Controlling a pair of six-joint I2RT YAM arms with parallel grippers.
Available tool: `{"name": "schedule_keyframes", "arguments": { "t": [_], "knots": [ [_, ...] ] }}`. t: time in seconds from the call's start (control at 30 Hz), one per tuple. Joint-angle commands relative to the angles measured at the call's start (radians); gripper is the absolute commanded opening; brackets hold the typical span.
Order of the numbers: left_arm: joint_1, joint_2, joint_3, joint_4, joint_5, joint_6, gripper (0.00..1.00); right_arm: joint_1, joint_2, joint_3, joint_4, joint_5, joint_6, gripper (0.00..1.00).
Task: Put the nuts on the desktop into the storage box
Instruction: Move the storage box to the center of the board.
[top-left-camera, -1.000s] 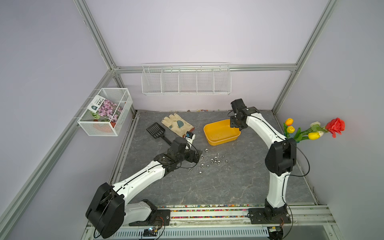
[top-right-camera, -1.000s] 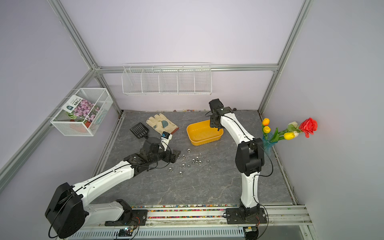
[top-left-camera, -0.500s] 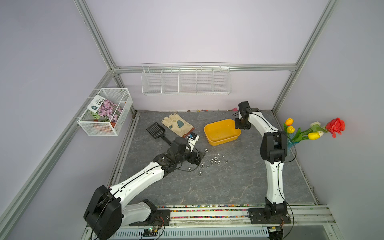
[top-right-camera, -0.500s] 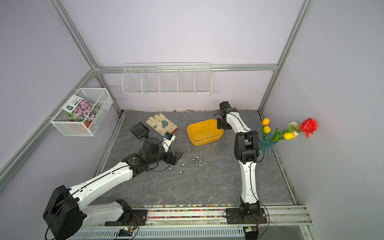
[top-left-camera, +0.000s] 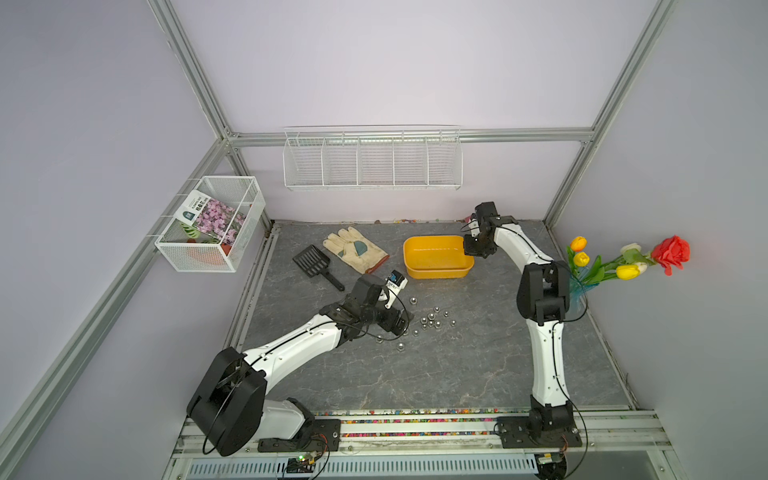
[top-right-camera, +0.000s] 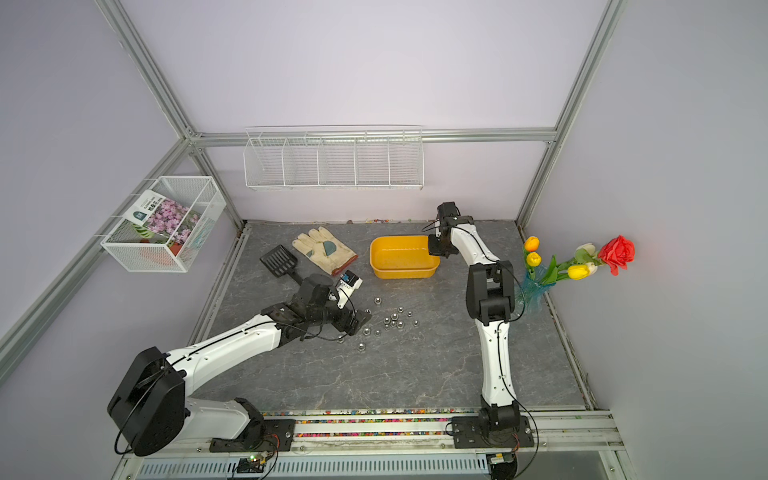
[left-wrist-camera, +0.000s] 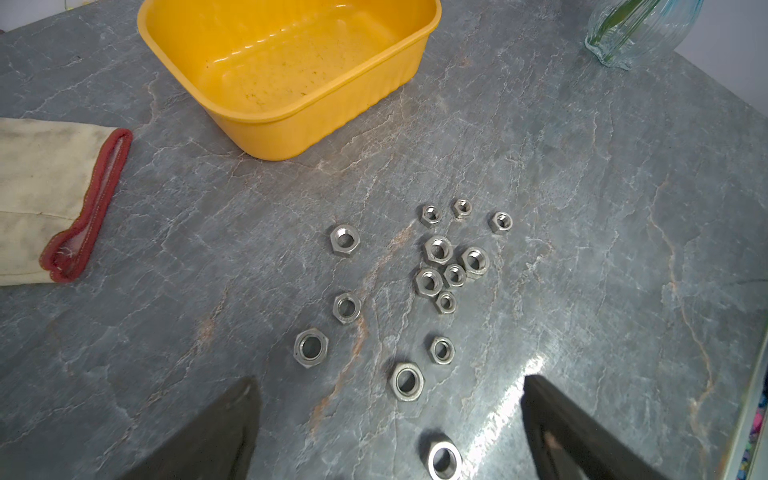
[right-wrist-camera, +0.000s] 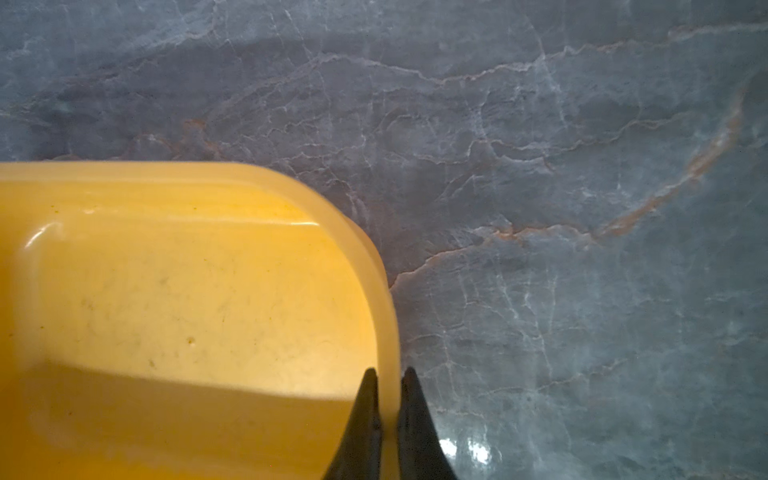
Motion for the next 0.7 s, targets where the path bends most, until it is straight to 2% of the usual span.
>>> {"name": "schedule_keyframes", "arguments": {
  "t": [0.0, 0.13, 0.33, 0.67],
  "knots": [
    [-0.005, 0.014, 0.030, 0.002, -0.022, 0.012, 1.00, 0.018, -0.044, -0.083, -0.015, 0.004, 0.050, 0.00],
    [-0.004, 0.005, 0.016, 0.012, -0.036, 0.011, 1.00, 0.050, -0.080, -0.127, 0.015, -0.011, 0.071, 0.00],
    [-0.004, -0.028, -0.016, 0.028, -0.064, 0.015, 1.00, 0.115, -0.060, -0.080, -0.025, 0.026, 0.072, 0.00],
    [-0.005, -0.039, -0.040, 0.047, -0.074, 0.017, 1.00, 0.133, -0.046, -0.047, -0.038, 0.057, 0.119, 0.00]
  ]
}}
